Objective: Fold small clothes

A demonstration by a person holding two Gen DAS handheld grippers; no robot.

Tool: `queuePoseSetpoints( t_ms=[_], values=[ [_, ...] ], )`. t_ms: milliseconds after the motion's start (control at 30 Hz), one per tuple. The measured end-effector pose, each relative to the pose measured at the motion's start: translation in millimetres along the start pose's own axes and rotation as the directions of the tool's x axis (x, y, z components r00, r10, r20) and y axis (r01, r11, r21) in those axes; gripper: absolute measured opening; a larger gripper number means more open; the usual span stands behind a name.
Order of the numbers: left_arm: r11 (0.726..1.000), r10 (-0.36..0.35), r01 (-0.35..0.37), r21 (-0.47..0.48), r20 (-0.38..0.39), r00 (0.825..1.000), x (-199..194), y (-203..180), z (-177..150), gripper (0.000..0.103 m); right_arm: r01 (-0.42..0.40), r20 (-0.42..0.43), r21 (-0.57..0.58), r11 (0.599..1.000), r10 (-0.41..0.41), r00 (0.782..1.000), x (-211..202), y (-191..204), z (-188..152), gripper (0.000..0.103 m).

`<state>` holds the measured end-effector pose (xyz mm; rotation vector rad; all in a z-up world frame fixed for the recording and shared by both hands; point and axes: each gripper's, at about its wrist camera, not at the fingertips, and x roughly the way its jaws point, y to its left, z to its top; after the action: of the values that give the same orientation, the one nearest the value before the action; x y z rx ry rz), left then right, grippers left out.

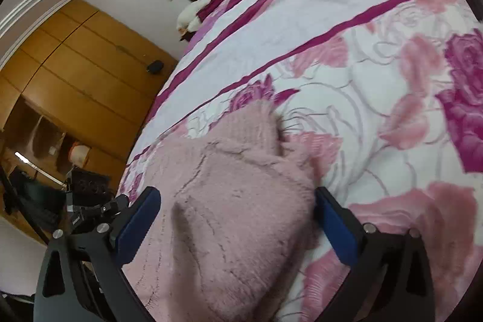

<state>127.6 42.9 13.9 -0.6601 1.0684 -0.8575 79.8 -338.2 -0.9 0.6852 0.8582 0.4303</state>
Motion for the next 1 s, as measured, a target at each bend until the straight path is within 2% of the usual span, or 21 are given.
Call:
queuePoseSetpoints(
  t_ms=[100, 200, 267, 300, 367, 400, 433, 533, 700, 767, 867, 933, 1000],
  values=[
    [0.999, -0.024, 0.024, -0.042, -0.012, 1.0, 7, 4, 1, 0.047, 0.02, 0.0, -0.028, 0.999, -0.02, 1.0, 7, 5, -3, 0.099],
    [0.996, -0.039, 0.037, -0.079, -0.018, 0.999, 22, 9, 2, 0.044, 0.118, -0.012, -0.13, 0.985, -0.12, 0.993, 16, 18, -7, 0.097],
    [0.995, 0.008, -0.01, -0.096, -0.015, 1.0, 29, 13, 3, 0.008, 0.159, -0.018, -0.174, 0.972, -0.165, 0.986, 25, 26, -8, 0.089],
    [0.993, 0.029, -0.031, -0.11, -0.021, 0.999, 34, 17, 3, 0.007, 0.179, -0.011, -0.185, 0.966, -0.184, 0.983, 26, 28, -8, 0.086],
    [0.994, 0.021, -0.02, -0.105, 0.004, 1.0, 32, 16, 1, 0.002, 0.202, 0.008, -0.188, 0.961, -0.204, 0.979, 27, 30, -8, 0.065],
    [0.996, 0.04, -0.039, -0.081, 0.016, 0.999, 29, 11, -2, 0.001, 0.185, 0.012, -0.168, 0.968, -0.186, 0.983, 26, 30, -8, 0.047],
    [0.997, 0.06, -0.058, -0.054, 0.027, 0.998, 27, 7, -3, 0.001, 0.166, 0.014, -0.148, 0.975, -0.165, 0.986, 27, 29, -8, 0.043],
    [0.991, 0.124, -0.126, 0.033, 0.072, 0.99, 20, -9, -9, 0.0, 0.163, 0.055, -0.143, 0.976, -0.156, 0.986, 25, 31, -11, 0.039],
    [0.982, 0.166, -0.175, 0.077, 0.107, 0.98, 14, -24, -8, 0.0, 0.138, 0.119, -0.133, 0.981, -0.123, 0.985, 13, 28, -14, 0.037],
    [0.968, 0.224, -0.234, 0.091, 0.105, 0.969, 15, -34, -3, 0.0, 0.141, 0.117, -0.102, 0.985, -0.129, 0.985, 13, 30, -7, 0.036],
    [0.942, 0.279, -0.299, 0.154, 0.138, 0.95, 17, -54, 4, 0.0, 0.193, 0.103, -0.159, 0.968, -0.178, 0.979, 17, 49, 5, 0.035],
    [0.895, 0.362, -0.393, 0.213, 0.172, 0.916, 22, -64, 6, 0.0, 0.25, 0.066, -0.218, 0.943, -0.242, 0.968, 22, 62, 17, 0.034],
    [0.874, 0.402, -0.435, 0.216, 0.18, 0.898, 25, -68, 11, 0.0, 0.259, 0.066, -0.265, 0.929, -0.251, 0.966, 23, 71, 27, 0.034]
  ],
)
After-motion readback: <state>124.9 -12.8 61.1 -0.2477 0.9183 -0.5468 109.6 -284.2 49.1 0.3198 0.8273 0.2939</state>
